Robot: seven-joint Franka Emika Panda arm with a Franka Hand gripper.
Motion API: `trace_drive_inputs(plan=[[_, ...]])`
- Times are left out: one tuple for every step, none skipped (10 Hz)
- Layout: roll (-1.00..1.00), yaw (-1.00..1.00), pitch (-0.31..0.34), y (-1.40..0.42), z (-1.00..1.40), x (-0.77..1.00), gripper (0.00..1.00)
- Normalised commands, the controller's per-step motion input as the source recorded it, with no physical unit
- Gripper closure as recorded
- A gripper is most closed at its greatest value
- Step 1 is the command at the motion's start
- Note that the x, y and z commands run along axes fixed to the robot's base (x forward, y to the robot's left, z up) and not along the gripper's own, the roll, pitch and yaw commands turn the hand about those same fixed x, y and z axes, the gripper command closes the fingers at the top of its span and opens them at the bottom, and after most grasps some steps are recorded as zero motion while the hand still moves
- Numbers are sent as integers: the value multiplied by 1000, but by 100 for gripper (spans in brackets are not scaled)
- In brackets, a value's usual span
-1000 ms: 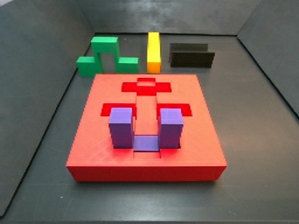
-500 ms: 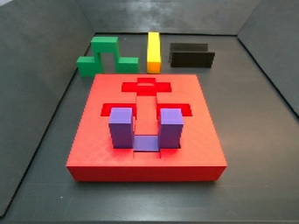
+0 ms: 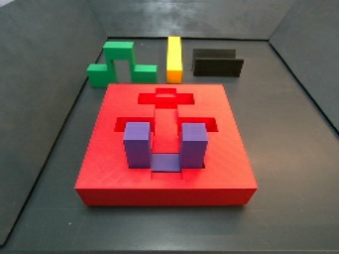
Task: Pick up the blue object. Move up. Move to above the board. Insert the blue object.
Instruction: Move to above the board, then insert the blue object.
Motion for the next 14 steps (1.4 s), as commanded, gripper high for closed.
trace_drive_inputs(plan=[[17,9,141,-423,75,165,100],[11,9,91,-195,46,82,100],[23,0,0,-9,0,0,100],[180,0,0,0,-214,183,100],[226,11,-61,191,-434,449,100],[280,9,-114,274,-511,411,100],[281,77,-116,294,-511,480,100],[220,140,-134,229,-520,537,100],[184,163,-126,160,-514,551,100],[187,163,-101,77,-523,477,100],[140,63,-77,57,-466,323,100],[43,0,-51,91,-391,166,100],[0,0,-36,106,-360,71,100],[0,0,-26,120,-309,23,100]])
